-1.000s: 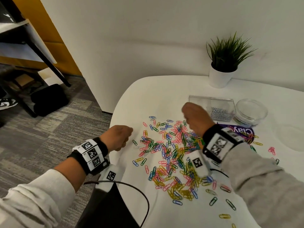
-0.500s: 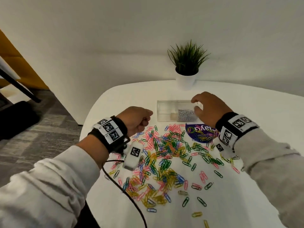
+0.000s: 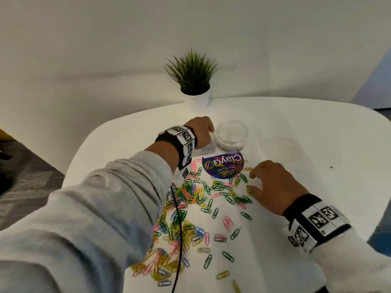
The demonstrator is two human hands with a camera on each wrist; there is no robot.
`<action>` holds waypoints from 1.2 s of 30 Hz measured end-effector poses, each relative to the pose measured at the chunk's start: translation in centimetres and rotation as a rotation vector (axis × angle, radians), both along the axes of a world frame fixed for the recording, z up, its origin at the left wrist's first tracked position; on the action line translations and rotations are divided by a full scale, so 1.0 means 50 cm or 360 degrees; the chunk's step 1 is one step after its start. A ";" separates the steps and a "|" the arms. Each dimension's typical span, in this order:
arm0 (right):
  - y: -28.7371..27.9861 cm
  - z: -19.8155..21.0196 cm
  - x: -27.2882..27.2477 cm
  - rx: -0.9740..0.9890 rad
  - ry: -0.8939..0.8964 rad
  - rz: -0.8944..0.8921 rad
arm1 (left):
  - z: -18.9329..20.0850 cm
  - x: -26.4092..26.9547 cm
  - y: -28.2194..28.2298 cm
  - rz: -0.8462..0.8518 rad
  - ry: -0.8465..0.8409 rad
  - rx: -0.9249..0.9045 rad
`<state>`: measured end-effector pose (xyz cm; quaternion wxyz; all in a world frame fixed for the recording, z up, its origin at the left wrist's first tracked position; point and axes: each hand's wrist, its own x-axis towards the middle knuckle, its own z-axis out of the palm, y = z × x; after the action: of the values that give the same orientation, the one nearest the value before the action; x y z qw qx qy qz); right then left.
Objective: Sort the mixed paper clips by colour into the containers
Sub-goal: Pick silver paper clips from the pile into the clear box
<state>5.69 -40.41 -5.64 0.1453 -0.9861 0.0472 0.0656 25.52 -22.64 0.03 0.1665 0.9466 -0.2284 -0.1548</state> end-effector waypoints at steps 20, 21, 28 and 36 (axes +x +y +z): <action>0.117 0.039 0.006 0.0005 -0.0171 0.0369 | -0.004 -0.279 0.514 -0.0132 -0.0022 0.0795; 0.153 0.044 0.010 0.0064 -0.0174 0.0488 | -0.019 -0.297 0.538 -0.0038 -0.0024 0.0794; 0.375 0.000 0.045 -0.0159 -0.0102 0.0979 | -0.084 -0.362 0.620 0.0319 -0.0016 0.0468; 0.385 -0.029 0.071 -0.0307 -0.0051 0.0836 | -0.113 -0.327 0.627 0.0526 -0.0085 0.0419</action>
<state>9.23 -21.17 -7.10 0.0295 -0.9747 -0.2062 0.0805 9.15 8.71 -5.63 0.0583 0.9886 -0.0522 -0.1286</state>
